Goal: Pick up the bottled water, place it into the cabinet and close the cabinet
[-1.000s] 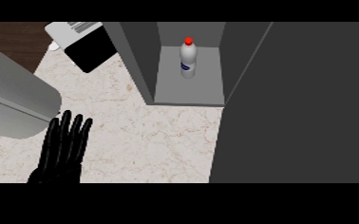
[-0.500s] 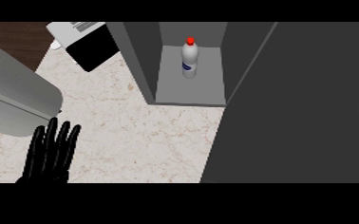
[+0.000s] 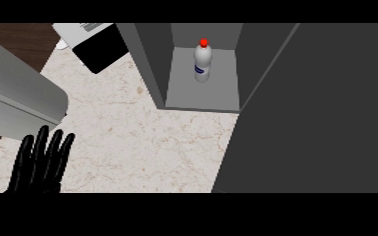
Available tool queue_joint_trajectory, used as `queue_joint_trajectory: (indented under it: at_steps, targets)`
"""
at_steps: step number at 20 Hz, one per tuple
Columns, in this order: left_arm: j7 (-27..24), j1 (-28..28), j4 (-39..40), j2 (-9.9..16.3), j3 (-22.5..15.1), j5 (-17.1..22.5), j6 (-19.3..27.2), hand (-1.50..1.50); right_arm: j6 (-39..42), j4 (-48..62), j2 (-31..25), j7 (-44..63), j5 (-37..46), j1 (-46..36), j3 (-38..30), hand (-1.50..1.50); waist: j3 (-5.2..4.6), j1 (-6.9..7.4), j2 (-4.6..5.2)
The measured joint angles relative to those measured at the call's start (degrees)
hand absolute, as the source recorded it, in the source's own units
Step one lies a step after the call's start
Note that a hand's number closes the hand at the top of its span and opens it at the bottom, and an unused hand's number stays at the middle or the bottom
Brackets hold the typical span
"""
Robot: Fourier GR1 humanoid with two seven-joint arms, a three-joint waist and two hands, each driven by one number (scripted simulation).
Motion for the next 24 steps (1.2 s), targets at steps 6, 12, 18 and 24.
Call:
queue_joint_trajectory:
  at_steps: [6,12,18,24]
  targets:
    - [-0.21,0.53,-0.42,0.93,1.29,1.08,-1.72,-1.5,0.42,0.05,-0.94,0.39,-0.38,-2.11,-0.1,1.5,-0.07,0.87,0.35]
    - [-0.69,1.31,-0.51,1.65,2.26,1.74,-3.18,-1.5,0.54,0.23,-1.01,0.62,-1.51,-2.72,-0.51,1.5,-0.1,2.0,0.83]
    - [-0.65,1.18,-0.88,2.23,2.77,2.22,-4.36,-1.5,0.5,1.36,-0.6,0.5,-5.55,-2.6,-0.96,1.5,-0.05,3.19,1.67]
    - [-0.84,0.81,-1.44,3.24,3.13,2.5,-6.54,-1.5,2.55,4.69,0.58,2.94,-17.44,-1.23,-1.23,1.5,-0.13,6.12,2.89]
